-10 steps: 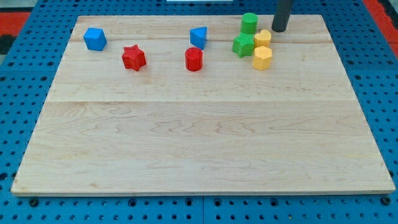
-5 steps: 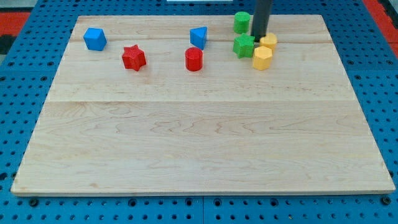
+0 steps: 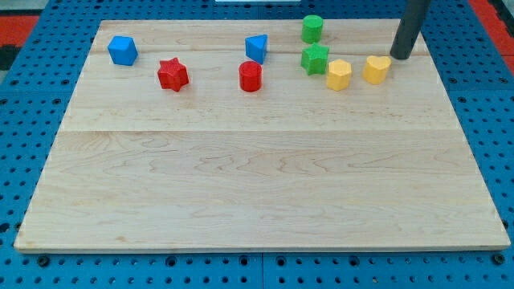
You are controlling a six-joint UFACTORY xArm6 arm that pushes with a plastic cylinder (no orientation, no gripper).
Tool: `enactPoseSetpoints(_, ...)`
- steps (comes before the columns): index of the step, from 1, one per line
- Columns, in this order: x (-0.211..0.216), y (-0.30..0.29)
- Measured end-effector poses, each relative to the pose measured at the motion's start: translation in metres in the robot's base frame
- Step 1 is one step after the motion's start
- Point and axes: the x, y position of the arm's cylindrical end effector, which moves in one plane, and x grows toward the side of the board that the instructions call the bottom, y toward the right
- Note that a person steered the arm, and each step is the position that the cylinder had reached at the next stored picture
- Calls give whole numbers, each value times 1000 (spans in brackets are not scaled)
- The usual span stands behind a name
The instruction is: Adjust the yellow heart and the yellow hexagon parallel to each other
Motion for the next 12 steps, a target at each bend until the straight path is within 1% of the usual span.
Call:
enactPoseSetpoints(1, 5, -22)
enactPoseSetpoints(2, 18, -29)
enactPoseSetpoints(4, 44, -28)
enactPoseSetpoints(6, 48, -20)
enactPoseSetpoints(8, 89, -20)
enactPoseSetpoints(9, 79, 4)
enactPoseSetpoints(10, 33, 15)
enactPoseSetpoints(11, 0, -7)
enactPoseSetpoints(12, -6, -36)
